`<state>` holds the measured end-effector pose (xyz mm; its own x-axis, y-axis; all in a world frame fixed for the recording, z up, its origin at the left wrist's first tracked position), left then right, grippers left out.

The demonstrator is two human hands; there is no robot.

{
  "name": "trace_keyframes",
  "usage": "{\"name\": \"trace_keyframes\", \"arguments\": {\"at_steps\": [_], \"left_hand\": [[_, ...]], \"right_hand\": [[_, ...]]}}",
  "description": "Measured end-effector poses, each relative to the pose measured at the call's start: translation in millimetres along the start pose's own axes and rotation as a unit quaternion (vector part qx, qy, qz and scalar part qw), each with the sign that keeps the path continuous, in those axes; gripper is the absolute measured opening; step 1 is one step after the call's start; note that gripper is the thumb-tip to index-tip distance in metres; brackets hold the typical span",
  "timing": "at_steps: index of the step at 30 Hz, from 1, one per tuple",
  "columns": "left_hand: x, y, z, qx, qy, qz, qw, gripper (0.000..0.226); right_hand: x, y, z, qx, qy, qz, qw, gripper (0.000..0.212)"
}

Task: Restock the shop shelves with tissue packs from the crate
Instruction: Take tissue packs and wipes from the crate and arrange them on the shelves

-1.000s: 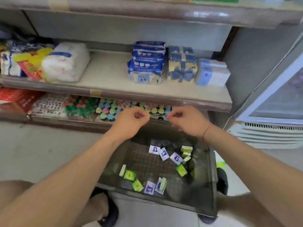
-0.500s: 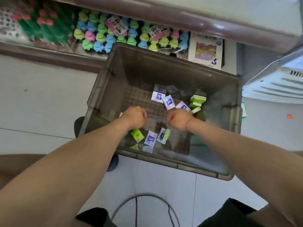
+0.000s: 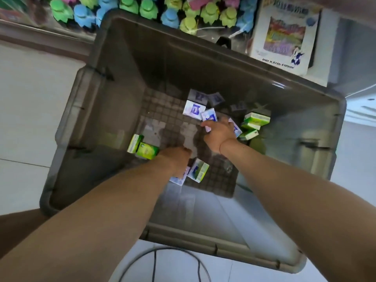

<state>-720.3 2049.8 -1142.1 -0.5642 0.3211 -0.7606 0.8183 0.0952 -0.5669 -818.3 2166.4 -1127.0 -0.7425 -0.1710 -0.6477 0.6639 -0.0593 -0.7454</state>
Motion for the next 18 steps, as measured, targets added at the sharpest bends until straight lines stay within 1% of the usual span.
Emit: {"name": "trace_keyframes", "arguments": {"at_steps": [2, 3, 6, 8, 10, 11, 13, 14, 16, 17, 18], "left_hand": [[6.5, 7.5, 1.8, 0.039, -0.005, 0.002, 0.999, 0.069], [8.6, 10.3, 1.8, 0.053, -0.010, 0.001, 0.999, 0.067], [12.9, 20.3, -0.1, 0.085, -0.032, 0.011, 0.996, 0.047], [14.4, 27.9, -0.1, 0.081, -0.033, 0.034, 0.996, 0.040], [16.7, 29.4, 5.3, 0.035, -0.026, 0.050, 0.998, 0.040], [18.1, 23.7, 10.1, 0.005, -0.029, 0.045, 0.999, 0.040], [17.9, 2.6, 22.6, -0.068, -0.052, 0.012, 0.996, 0.040], [14.9, -11.3, 28.1, -0.115, -0.069, -0.009, 0.991, 0.041], [2.9, -43.7, 37.3, -0.205, -0.092, -0.064, 0.972, 0.047], [-5.9, -60.5, 40.7, -0.240, -0.098, -0.094, 0.961, 0.046], [-15.2, -76.4, 44.2, -0.275, -0.103, -0.123, 0.948, 0.037]], "right_hand": [[11.9, 7.5, -2.5, 0.003, 0.001, -0.017, 1.000, 0.037], [16.8, 10.8, -3.1, 0.009, 0.001, -0.023, 1.000, 0.035], [23.1, 15.8, -2.4, -0.016, -0.009, -0.052, 0.999, 0.030], [23.7, 16.4, -1.3, -0.035, -0.008, -0.092, 0.995, 0.023], [21.7, 14.9, -0.2, -0.029, 0.000, -0.117, 0.993, 0.017], [20.3, 13.1, 0.2, -0.024, 0.000, -0.121, 0.992, 0.016], [15.9, 6.2, -0.1, 0.021, -0.017, -0.125, 0.992, 0.018], [12.8, 1.2, -1.2, 0.065, -0.035, -0.127, 0.989, 0.021], [2.3, -14.1, -4.2, 0.142, -0.065, -0.126, 0.980, 0.034], [-5.5, -24.2, -4.5, 0.165, -0.070, -0.120, 0.976, 0.044], [-15.5, -35.8, -2.9, 0.187, -0.072, -0.112, 0.973, 0.056]]}}
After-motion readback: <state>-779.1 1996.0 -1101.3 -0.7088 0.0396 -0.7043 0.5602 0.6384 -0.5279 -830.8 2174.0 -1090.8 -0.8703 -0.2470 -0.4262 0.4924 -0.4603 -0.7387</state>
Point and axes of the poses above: each hand's wrist, its own x-axis towards the middle knuckle, its own y-axis out of the palm, z = x × y, the point moved 6 cm from there along x, towards the middle knuckle, and after that the axes turned 3 degrees about -z, right-handed, at the moved point
